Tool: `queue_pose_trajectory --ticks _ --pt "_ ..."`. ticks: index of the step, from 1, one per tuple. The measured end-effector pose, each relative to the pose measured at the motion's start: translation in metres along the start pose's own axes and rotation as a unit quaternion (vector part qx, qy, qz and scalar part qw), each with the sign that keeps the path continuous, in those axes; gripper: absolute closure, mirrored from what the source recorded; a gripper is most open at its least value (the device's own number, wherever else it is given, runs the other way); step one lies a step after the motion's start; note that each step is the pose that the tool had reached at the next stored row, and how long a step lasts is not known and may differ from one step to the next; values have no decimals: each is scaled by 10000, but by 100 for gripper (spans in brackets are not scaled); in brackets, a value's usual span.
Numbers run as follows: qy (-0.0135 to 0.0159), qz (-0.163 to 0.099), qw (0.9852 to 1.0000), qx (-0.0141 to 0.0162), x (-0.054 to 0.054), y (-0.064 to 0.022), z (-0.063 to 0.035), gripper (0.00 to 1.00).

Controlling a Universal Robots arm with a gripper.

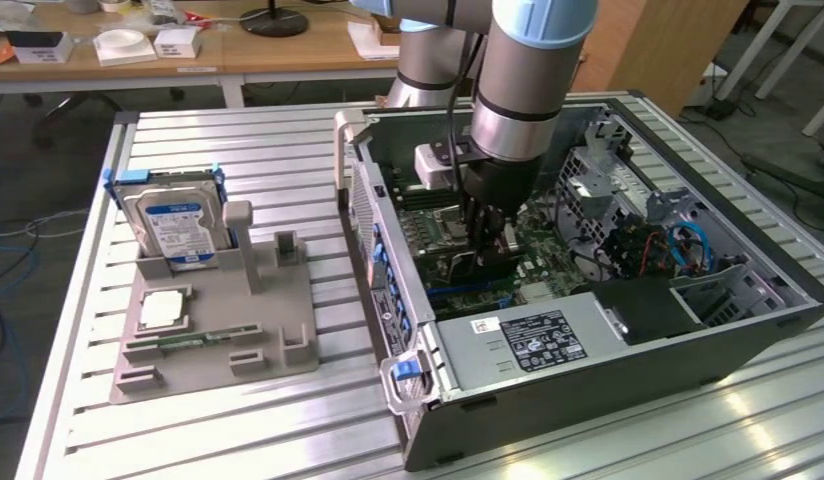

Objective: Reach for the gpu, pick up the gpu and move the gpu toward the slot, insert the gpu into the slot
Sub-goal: 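Insert the gpu into the slot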

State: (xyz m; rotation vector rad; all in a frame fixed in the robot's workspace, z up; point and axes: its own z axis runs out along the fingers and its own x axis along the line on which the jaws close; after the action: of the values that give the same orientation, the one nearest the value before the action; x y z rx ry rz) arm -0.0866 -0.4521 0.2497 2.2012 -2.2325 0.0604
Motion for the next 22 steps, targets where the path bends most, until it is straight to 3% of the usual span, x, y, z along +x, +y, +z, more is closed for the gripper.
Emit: queue_pose_trajectory --ticks 22 --pt "5 0 10000 -4 -14 9 37 74"
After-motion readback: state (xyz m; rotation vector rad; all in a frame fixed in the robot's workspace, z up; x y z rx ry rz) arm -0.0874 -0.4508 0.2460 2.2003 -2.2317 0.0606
